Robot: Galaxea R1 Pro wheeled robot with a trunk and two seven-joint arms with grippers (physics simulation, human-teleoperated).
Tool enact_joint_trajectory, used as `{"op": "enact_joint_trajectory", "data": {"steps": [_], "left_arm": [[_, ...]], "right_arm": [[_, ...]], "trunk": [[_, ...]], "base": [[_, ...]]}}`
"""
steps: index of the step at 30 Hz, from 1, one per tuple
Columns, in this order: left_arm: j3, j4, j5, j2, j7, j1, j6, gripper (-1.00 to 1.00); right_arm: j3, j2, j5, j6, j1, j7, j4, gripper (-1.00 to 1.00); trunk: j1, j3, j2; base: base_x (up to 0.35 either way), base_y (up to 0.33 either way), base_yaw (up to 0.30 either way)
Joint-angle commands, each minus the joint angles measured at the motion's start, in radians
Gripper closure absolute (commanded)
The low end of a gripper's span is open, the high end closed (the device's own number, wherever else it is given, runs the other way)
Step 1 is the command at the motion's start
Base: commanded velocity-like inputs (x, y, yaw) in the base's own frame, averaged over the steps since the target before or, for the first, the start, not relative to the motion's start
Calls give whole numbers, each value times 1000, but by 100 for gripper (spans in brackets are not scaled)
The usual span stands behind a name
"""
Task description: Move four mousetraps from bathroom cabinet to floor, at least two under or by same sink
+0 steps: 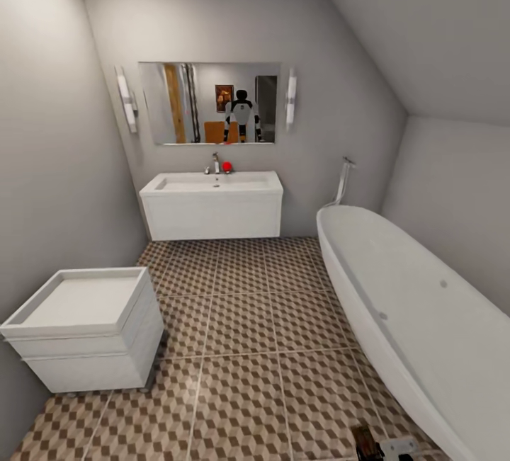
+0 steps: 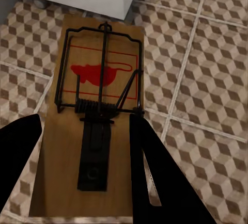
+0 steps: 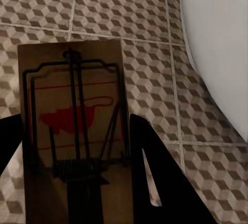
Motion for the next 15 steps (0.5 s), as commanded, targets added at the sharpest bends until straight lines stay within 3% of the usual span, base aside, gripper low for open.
{"op": "enact_joint_trajectory", "data": {"steps": [1, 15], "left_arm": [[-6, 3, 10, -1, -8, -1, -2, 100], [-6, 3, 10, -1, -8, -1, -2, 100]], "right_arm": [[8, 1, -9, -6, -2, 1, 3, 100], [9, 1, -8, -5, -2, 1, 3, 100]], "trunk": [[1, -2, -1], [1, -2, -1]], "base": [[326, 0, 1], [326, 0, 0]]}}
